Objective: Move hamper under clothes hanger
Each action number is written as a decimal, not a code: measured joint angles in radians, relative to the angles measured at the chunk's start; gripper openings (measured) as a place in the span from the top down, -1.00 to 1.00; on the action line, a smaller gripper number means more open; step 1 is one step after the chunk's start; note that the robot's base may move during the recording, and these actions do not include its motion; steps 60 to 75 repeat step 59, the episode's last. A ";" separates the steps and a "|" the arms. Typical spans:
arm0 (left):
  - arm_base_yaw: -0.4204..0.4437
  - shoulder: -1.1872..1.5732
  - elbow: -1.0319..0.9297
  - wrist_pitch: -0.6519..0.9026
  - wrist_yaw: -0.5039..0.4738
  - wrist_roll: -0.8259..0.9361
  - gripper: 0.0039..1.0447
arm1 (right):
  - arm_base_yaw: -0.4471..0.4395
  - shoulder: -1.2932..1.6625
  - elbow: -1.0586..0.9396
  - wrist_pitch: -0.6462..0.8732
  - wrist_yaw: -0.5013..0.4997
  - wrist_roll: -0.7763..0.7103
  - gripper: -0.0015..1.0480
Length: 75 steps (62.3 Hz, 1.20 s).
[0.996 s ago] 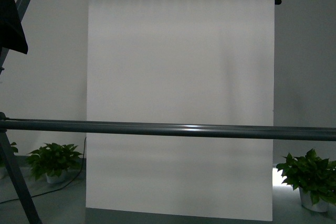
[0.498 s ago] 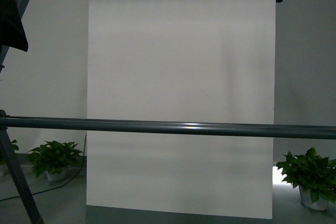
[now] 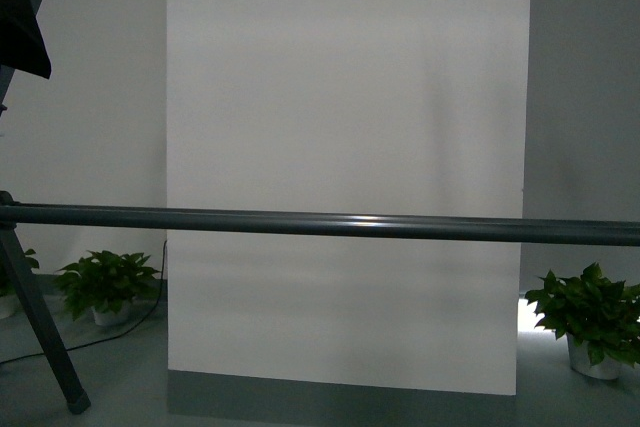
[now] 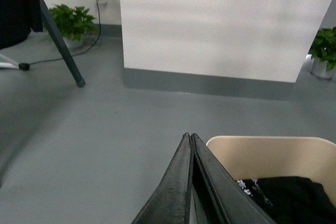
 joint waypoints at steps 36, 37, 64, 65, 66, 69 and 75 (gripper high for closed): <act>0.000 -0.006 0.000 -0.005 0.000 0.001 -0.91 | 0.000 0.000 0.000 -0.001 0.000 0.001 -0.87; 0.000 -0.006 0.000 -0.005 0.000 0.001 -0.91 | 0.000 0.000 0.000 -0.001 0.000 0.001 -0.86; 0.000 -0.006 0.000 -0.005 0.000 0.001 -0.88 | 0.000 0.000 0.000 -0.001 0.000 0.001 -0.85; 0.000 -0.006 0.000 -0.005 0.000 0.001 -0.88 | 0.000 0.000 0.000 -0.001 0.000 0.001 -0.85; 0.000 -0.006 0.000 -0.005 0.000 0.001 -0.88 | 0.000 0.000 0.000 -0.001 0.000 0.001 -0.85; 0.000 -0.006 0.000 -0.005 0.000 0.001 -0.88 | 0.000 0.000 0.000 -0.001 0.000 0.001 -0.85; 0.000 -0.006 0.000 -0.005 0.000 0.001 -0.88 | 0.000 0.000 0.000 -0.001 0.000 0.001 -0.85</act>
